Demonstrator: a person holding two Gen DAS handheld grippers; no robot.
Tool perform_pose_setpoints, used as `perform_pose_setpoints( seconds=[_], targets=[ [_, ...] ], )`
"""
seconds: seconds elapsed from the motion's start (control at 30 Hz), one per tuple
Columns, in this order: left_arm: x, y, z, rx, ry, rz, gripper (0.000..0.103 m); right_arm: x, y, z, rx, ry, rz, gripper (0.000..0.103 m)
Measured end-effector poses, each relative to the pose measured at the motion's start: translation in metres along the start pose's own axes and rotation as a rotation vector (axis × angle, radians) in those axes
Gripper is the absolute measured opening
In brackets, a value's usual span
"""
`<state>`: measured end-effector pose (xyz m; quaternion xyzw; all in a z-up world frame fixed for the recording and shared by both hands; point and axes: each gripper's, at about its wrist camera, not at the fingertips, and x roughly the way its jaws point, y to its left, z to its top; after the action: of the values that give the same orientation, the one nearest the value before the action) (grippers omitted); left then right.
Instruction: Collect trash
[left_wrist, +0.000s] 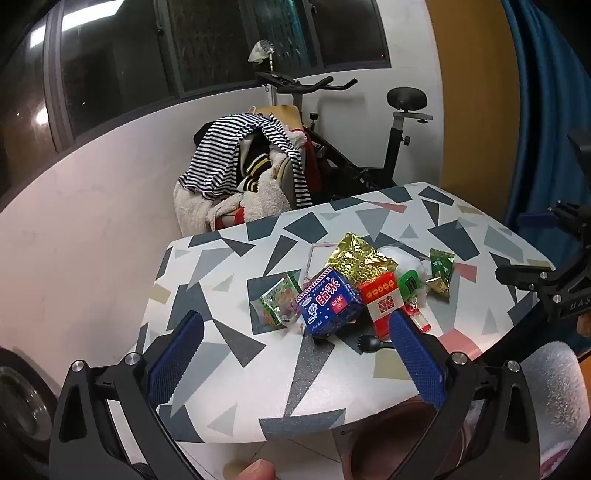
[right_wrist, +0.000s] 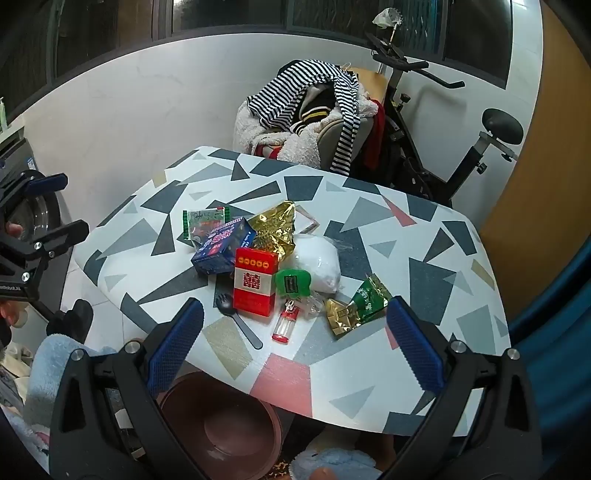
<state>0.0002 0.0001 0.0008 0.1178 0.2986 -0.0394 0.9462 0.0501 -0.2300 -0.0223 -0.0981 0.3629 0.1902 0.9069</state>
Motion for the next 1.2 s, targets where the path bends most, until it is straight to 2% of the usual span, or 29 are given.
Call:
perform_pose_setpoints(
  seconds=[0.57, 1.2],
  targets=[
    [-0.007, 0.009, -0.005, -0.051, 0.018, 0.016, 0.098, -0.002, 0.002, 0.002, -0.001, -0.005, -0.001, 0.097],
    [-0.005, 0.005, -0.013, -0.04, 0.014, 0.036, 0.098, -0.003, 0.0, 0.005, -0.002, -0.007, -0.008, 0.097]
  ],
)
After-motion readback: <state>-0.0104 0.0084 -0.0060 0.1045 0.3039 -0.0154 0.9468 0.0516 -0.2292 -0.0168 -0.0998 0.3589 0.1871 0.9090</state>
